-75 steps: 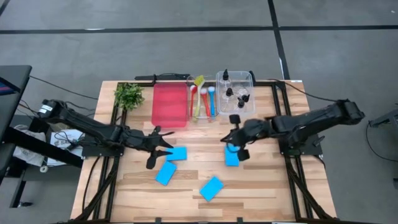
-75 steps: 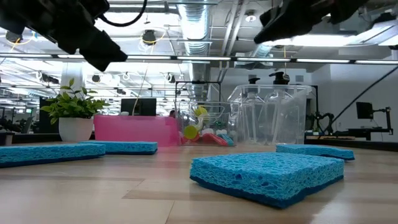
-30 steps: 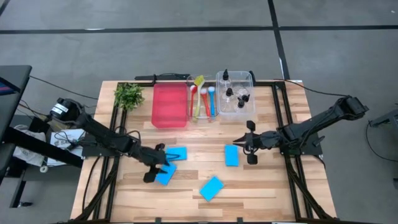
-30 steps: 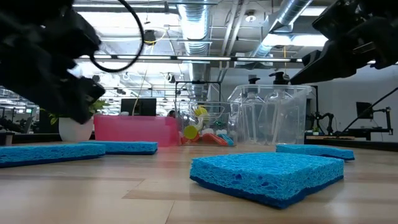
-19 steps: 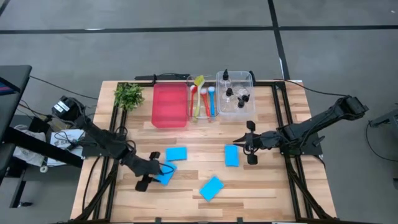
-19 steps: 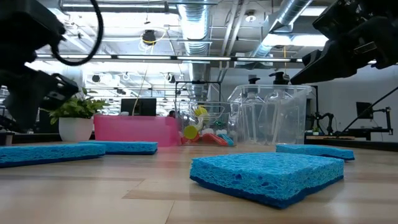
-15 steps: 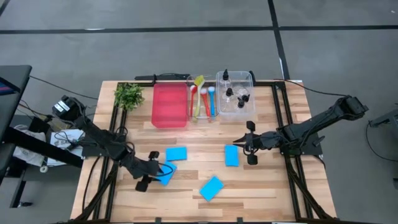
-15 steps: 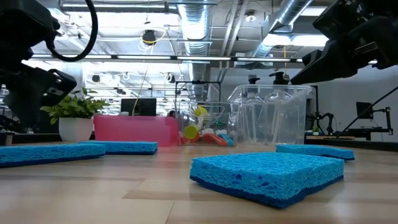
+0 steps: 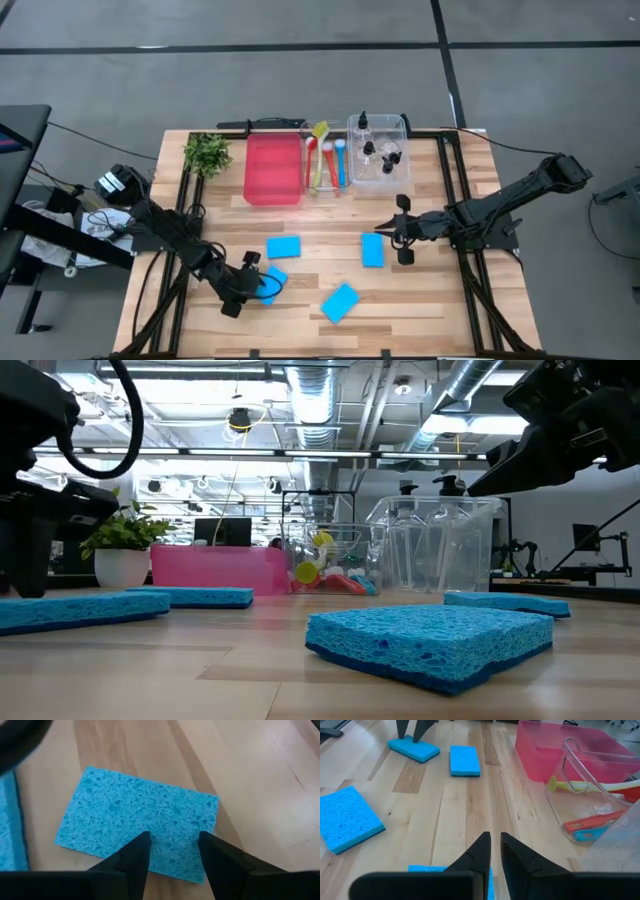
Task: Pick & Place Kitchen Sink Supplies
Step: Put the bottom left blue sponge into the red bin
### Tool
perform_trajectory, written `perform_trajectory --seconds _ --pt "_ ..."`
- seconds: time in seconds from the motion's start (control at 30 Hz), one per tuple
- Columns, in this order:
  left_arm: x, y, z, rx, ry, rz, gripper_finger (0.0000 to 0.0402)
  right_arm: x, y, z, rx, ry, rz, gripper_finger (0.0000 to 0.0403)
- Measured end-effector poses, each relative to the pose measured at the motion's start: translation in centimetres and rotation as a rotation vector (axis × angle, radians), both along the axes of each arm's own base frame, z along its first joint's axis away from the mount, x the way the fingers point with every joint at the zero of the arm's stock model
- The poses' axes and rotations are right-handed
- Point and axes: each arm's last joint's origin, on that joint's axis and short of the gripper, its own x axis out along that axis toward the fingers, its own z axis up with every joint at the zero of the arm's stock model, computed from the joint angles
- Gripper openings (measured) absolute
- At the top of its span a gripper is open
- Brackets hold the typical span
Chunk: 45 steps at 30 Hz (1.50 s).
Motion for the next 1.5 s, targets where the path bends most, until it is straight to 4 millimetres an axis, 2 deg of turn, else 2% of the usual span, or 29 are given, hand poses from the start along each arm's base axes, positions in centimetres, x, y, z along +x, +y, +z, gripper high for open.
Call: perform_trajectory --seconds 0.3,0.73,1.4,1.5 --pt "0.4 0.4 -0.3 0.074 -0.031 0.072 0.0171 0.0 0.0 0.0 0.0 0.001 0.0 0.0035" --pt "0.1 0.6 2.3 -0.001 -0.117 0.048 0.0171 0.0 0.0 0.0 0.008 0.0 -0.003 0.0036" --pt "0.7 0.0 -1.7 0.094 0.0 0.026 0.0171 0.0 0.0 0.0 0.007 0.001 -0.002 0.0036" --pt "0.6 0.0 -1.8 0.097 0.004 0.027 0.0167 0.0 0.0 0.0 0.007 0.001 -0.002 0.0035"
